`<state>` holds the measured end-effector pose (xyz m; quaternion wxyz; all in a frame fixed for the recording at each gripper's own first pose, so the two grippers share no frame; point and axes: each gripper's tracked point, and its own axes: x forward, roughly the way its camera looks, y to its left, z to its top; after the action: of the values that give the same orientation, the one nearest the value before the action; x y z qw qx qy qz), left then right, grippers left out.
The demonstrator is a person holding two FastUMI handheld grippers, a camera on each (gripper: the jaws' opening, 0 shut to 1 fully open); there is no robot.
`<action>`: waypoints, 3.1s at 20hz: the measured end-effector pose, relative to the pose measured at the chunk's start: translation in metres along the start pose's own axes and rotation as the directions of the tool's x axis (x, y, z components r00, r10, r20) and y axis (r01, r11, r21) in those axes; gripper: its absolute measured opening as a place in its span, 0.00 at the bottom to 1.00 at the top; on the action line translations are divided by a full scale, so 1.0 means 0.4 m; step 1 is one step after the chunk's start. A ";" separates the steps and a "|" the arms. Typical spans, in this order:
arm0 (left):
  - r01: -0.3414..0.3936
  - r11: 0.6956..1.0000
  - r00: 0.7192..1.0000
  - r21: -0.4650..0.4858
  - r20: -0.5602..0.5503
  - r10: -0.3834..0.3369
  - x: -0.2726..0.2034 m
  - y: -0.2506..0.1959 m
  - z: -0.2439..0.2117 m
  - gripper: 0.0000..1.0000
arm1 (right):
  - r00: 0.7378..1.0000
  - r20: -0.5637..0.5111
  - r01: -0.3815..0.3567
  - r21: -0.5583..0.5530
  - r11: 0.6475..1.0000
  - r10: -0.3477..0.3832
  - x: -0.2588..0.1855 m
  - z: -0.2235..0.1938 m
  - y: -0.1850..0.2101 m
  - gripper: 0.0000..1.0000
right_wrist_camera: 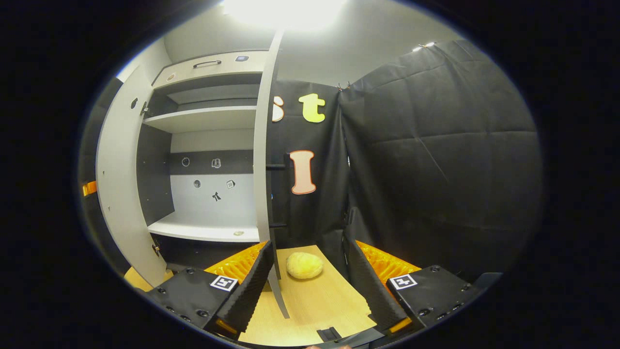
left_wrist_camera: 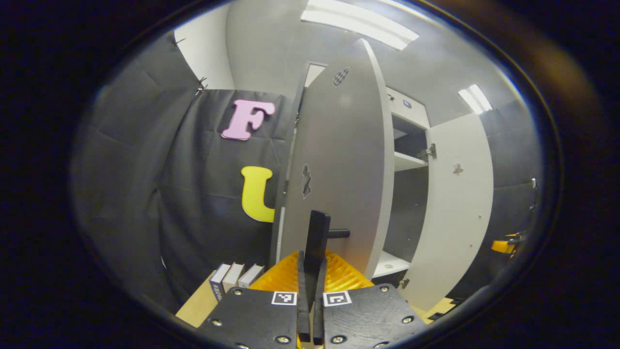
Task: Open the right door of the double-door shoe cabinet with the right hand, and open the left door with the left hand.
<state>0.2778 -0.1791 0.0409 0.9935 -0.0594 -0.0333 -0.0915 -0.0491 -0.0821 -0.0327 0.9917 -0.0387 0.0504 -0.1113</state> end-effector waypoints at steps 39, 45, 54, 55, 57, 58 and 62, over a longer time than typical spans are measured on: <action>-0.294 0.945 0.956 0.141 0.043 0.291 -0.290 -0.387 0.027 0.72 | 0.904 0.018 -0.428 0.017 0.904 0.427 0.008 -0.028 0.187 0.98; -0.252 0.954 0.968 0.165 0.022 0.252 -0.237 -0.519 -0.033 0.93 | 0.903 0.016 -0.430 0.074 0.900 0.430 -0.029 -0.061 0.192 0.98; -0.246 0.964 0.969 0.099 0.015 0.246 -0.241 -0.451 -0.073 0.94 | 0.922 0.038 -0.386 0.083 0.919 0.384 -0.003 -0.032 0.227 0.98; -0.240 0.967 0.971 0.087 0.000 0.241 -0.238 -0.433 -0.080 0.93 | 0.923 0.044 -0.384 0.078 0.920 0.382 -0.003 -0.023 0.236 0.98; -0.232 0.971 0.972 0.063 -0.032 0.234 -0.213 -0.387 -0.097 0.93 | 0.925 0.059 -0.377 0.059 0.924 0.374 -0.005 -0.007 0.253 0.98; -0.230 0.972 0.971 0.049 -0.052 0.233 -0.211 -0.368 -0.109 0.94 | 0.925 0.060 -0.378 0.058 0.924 0.375 -0.005 -0.006 0.267 0.98; -0.212 0.976 0.972 0.048 -0.089 0.216 -0.211 -0.329 -0.123 0.94 | 0.909 0.072 -0.415 0.055 0.908 0.411 -0.019 0.008 0.341 0.98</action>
<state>0.1733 -0.2986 0.0005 0.9990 -0.0393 0.0181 0.0142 -0.0264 0.0526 -0.0407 0.9946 0.0038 0.0242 0.1006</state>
